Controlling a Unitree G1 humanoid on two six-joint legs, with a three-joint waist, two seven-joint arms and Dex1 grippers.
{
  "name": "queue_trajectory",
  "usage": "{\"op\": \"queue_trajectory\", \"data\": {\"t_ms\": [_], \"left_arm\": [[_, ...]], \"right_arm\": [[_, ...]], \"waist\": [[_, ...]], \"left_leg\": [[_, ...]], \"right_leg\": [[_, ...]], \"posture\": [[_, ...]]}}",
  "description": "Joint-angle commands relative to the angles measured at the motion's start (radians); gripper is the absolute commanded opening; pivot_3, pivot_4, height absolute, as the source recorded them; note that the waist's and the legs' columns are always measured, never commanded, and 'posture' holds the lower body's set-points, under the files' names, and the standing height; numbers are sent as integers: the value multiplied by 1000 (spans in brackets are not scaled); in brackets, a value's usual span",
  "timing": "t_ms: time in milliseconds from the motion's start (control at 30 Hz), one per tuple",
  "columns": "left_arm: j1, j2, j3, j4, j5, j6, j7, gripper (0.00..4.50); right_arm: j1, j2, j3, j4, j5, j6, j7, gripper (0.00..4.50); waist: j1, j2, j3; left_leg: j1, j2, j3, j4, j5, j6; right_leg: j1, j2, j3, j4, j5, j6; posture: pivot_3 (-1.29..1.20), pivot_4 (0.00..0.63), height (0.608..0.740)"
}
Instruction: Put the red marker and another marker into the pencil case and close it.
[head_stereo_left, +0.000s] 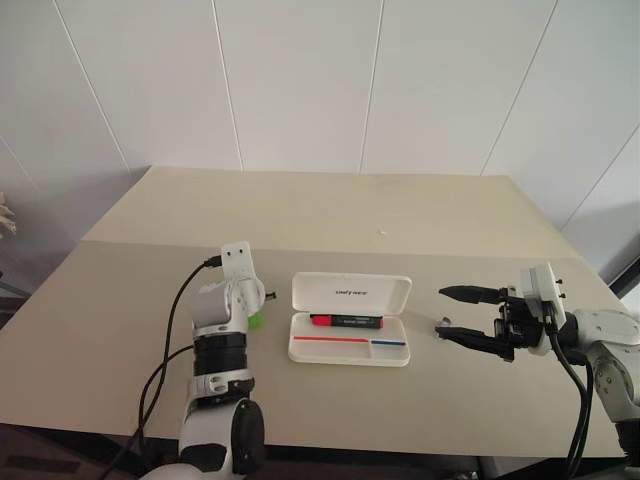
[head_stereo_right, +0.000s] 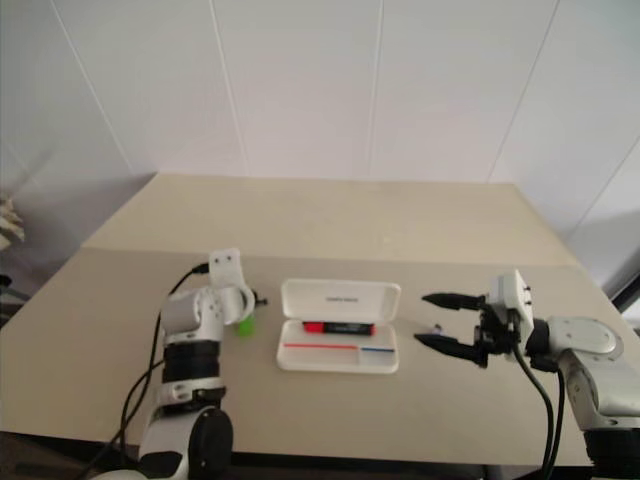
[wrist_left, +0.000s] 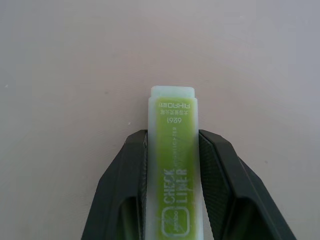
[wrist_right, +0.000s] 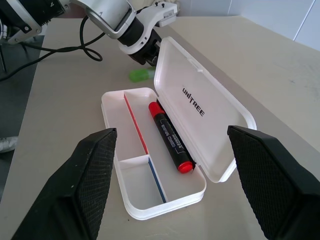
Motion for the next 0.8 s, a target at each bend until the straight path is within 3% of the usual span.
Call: {"op": "queue_trajectory", "data": {"t_ms": [33,367,633,800], "left_arm": [[39,80,-117,-36,-23,-19,-146,1084],[-7,426,-358,1,-35,-243,-585,1084],[-134,593,-458,36,-89,-495,-1032,1084],[-198,615,-436,-23,-214,-531,-1275,1084]], "right_arm": [[-5,-3,-23,-20,13,-8,-5,4500],[2,-1,-34,-9,23,-22,10,4500],[7,-5,-50,-5,40,-35,34,4500],[18,-9,-63,-21,64,-48,75,4500]], "waist": [[-2,0,0],[-25,0,0],[-24,0,0],[-24,0,1]], "left_leg": [[0,0,0,0,0,0],[0,1,0,-2,0,0],[-2,1,-1,-4,-2,2],[-4,1,-1,-4,-3,2]], "right_leg": [[0,0,0,0,0,0],[0,0,0,-1,0,-1],[-2,0,-1,-3,0,-1],[-3,0,-1,-3,-1,-1]], "posture": [[0,150,740],[0,150,740],[0,150,740],[0,150,740]]}}
